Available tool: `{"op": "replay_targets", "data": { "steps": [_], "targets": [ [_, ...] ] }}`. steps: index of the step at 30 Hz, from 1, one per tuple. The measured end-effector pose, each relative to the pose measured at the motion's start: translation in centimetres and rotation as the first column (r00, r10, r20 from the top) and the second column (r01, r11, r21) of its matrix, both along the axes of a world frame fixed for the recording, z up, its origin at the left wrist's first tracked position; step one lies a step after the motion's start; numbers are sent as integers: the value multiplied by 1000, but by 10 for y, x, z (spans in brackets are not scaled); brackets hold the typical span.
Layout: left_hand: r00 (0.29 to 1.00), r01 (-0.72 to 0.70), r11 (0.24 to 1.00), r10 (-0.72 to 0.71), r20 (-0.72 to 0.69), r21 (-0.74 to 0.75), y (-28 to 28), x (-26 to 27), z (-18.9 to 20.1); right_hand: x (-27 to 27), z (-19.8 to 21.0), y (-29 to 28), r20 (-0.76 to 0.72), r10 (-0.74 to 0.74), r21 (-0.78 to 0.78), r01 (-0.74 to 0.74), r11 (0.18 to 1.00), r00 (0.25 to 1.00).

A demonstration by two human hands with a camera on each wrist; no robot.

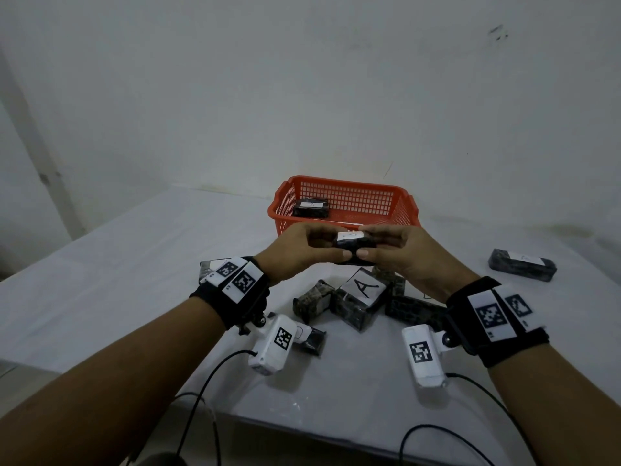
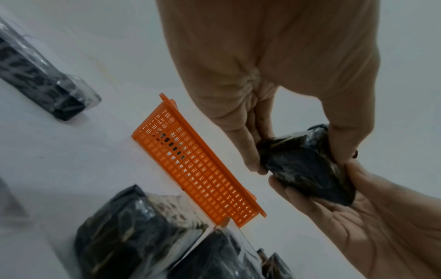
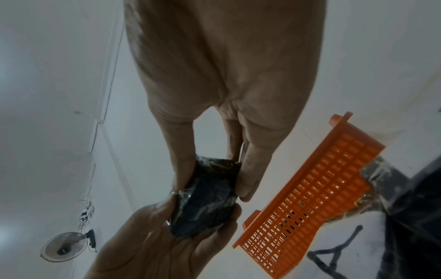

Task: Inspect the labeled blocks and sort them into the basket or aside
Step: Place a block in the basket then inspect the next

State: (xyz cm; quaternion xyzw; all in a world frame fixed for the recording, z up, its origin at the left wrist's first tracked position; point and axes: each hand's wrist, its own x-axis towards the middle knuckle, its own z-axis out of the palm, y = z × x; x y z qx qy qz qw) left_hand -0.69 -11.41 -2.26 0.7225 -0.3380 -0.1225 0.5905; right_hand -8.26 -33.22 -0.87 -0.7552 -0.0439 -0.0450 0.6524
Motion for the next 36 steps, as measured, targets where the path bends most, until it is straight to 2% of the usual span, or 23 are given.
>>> {"op": "replay_targets", "data": {
  "steps": [3,8,12,18,21,25,31,36],
  "targets": [
    [1000,15,1000,-15,-7,-4,0,-1,1,-1,1,-2,8,-3,-47,3,999,1000],
    [1000,-4,1000,5,13,-28,3,0,2,0,2,-1,-7,34,-34,-34,999,999],
    [999,2,1000,-3,44,7,4,0,2,0,2,-1,1,8,-63,-8,998,1000],
    [990,-84,996,83,114,0,-1,1,1,-2,5,14,-113,102,116,-88,989,988],
    [994,-58,998,59,90,-21,-3,0,-1,0,5,14,-119,15,133,1,991,993],
    [999,-44,997,44,-3,-60,-4,0,-3,-2,3,13,-69,-14,53,18,998,998],
    [994,-88,993,93,62,-79,-5,-1,-7,-2,2,14,-101,-47,22,50,999,994],
    [999,-47,996,46,-9,-70,-4,-3,-6,-2,0,14,-74,-75,0,75,997,994]
  ]
}}
